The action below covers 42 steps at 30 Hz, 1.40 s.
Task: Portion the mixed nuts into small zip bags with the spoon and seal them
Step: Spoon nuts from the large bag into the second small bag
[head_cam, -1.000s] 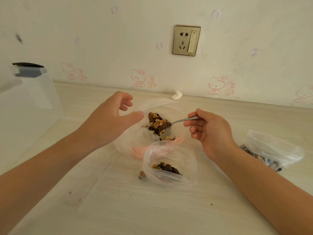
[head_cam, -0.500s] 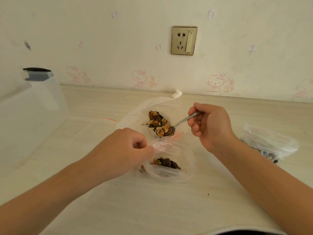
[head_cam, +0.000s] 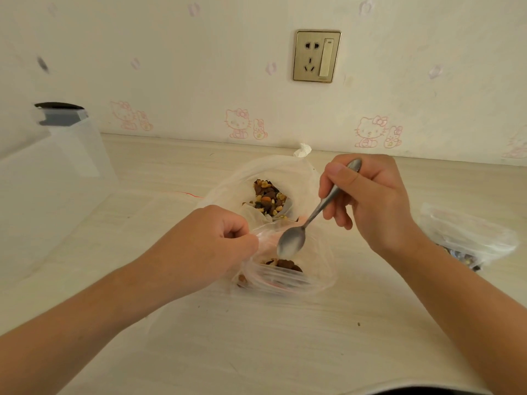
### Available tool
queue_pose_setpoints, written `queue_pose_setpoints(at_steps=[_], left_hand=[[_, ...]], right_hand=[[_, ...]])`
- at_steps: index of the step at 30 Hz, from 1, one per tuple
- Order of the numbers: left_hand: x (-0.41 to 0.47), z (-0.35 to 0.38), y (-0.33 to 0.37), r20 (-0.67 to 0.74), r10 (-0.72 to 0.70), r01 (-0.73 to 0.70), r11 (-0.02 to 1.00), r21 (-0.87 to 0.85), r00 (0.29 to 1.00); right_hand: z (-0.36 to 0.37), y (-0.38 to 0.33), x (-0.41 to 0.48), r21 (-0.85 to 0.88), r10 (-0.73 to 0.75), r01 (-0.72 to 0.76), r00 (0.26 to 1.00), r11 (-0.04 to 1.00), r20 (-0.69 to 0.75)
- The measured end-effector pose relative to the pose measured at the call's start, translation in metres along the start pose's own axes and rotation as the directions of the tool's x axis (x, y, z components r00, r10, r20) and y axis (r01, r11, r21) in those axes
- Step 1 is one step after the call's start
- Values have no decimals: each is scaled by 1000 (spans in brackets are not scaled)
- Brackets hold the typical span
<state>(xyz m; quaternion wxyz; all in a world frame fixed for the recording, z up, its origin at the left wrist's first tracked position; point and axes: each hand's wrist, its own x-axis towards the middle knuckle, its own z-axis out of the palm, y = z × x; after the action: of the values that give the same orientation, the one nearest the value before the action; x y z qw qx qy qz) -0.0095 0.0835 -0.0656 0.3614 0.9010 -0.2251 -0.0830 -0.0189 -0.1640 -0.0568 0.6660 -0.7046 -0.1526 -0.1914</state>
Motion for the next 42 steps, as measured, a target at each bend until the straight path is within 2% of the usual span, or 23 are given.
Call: queue_pose_setpoints(at_steps=[4,7,9,11,13,15,17,19,24,28,31,33,36,42], left_hand=[[1,1,-2,-15,19,-18,1000,19,1000],[0,-3,1,-25,57,-57,998,15,998],[3,-13,-1,-153,103,-101,995,21,983],[13,-28,-11,-379,111,-106,994,34,919],[25,-39,-22,-491,12,-26,999,-23,871],[36,-42,-33,-406,-130,136,991,-13,905],[45,-38,-38,-231,-250,248,968,-36,940],[52,-30,-37,-71,-288,285,957,-55,955],[67,-20,-33,113,-296,306,949,-80,948],[73,-20,-31,86,-323,332,932,-142,943],[76,-26,-30,35,-308,304,905,-297,951],[75,-26,-26,66,-321,319,851,-417,945],[74,-22,-26,143,-336,357,755,-551,931],[73,-15,-23,85,-375,343,703,-623,923]], right_hand=[[-4,4,3,76,-8,14,998,997,-69],[-9,7,7,135,9,16,984,991,-179],[-13,9,11,153,52,-14,967,988,-248],[-13,13,14,131,117,-84,955,988,-271],[-9,20,14,66,159,-147,956,987,-246],[-4,25,13,-7,164,-169,966,986,-200],[-2,28,11,-75,163,-176,974,981,-159],[-1,31,10,-152,168,-188,977,970,-133],[-1,34,10,-277,178,-210,975,938,-134],[-5,33,11,-330,129,-188,973,925,-192],[-8,31,12,-283,102,-169,967,944,-235],[-8,30,12,-274,93,-162,964,948,-248],[-4,31,11,-296,105,-174,966,939,-235],[4,37,8,-304,122,-171,977,937,-174]])
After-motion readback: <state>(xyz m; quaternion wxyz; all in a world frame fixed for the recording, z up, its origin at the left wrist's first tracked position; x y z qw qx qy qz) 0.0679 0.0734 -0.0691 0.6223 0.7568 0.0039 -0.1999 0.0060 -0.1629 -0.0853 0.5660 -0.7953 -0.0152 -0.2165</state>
